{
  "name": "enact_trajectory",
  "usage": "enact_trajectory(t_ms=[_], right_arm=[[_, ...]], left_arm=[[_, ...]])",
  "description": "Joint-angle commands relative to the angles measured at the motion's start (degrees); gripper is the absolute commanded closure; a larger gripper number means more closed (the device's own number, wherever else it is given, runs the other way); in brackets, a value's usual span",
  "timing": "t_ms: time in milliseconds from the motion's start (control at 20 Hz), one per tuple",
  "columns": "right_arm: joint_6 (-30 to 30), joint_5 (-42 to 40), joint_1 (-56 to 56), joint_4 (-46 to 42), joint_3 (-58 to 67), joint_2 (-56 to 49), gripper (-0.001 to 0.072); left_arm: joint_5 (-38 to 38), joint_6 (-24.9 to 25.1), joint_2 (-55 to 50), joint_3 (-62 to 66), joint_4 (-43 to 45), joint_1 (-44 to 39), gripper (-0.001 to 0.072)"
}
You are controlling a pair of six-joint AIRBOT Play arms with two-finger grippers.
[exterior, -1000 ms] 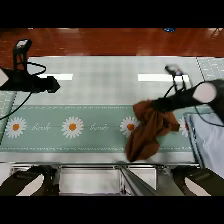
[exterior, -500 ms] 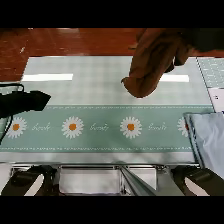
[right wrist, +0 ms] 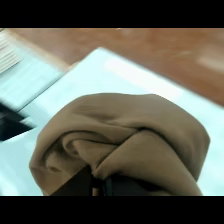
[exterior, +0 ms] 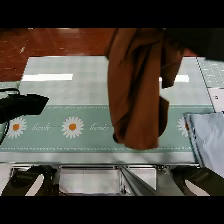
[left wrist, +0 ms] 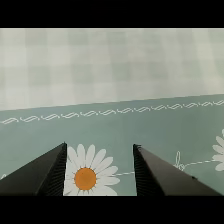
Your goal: Fold the shirts.
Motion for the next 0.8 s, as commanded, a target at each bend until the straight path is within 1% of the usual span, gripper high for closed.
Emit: enact_trajectory(t_ms=[0, 100, 200, 300, 450, 600, 650, 750], right_arm=[[0.52, -0.87, 7.67, 0.59, 0.24, -2.32, 0.0685], [1.18, -1.86, 11.02, 0.5, 0.24, -3.89, 0.0685], [2.47, -0.96, 13.57, 0.24, -0.02, -5.77, 0.0685], [4.46, 0.2, 15.04, -3.04, -3.72, -6.36, 0.0685], [7.54, 0.46, 15.15, -6.01, -16.13, -6.19, 0.0685], [9.55, -6.69, 15.13, -8.09, -33.24, -6.21, 0.0685], [11.3, -9.53, 15.13, -10.21, -38.36, -6.38, 0.0685], [18.18, -12.9, 15.08, -16.59, -46.9, -7.74, 0.0685]], left_arm=[[0.0, -0.07, 0.13, -0.04, 0.02, 0.07, 0.0201], [-0.04, -0.07, 0.13, -0.04, 0.0, 0.07, 0.0201], [-0.72, -0.07, 0.13, -0.04, 0.0, 0.07, 0.0201], [-2.45, -0.04, 0.13, -0.04, 0.0, 0.07, 0.0201], [-5.44, -0.04, 0.13, -0.07, -0.02, 0.02, 0.0201], [-5.84, -0.04, 0.13, -1.9, -1.4, 0.0, 0.0201], [-5.84, -0.04, 0.13, -3.3, -2.67, 0.0, 0.02], [-5.44, -0.02, 0.11, -7.56, -4.57, 0.0, 0.02]])
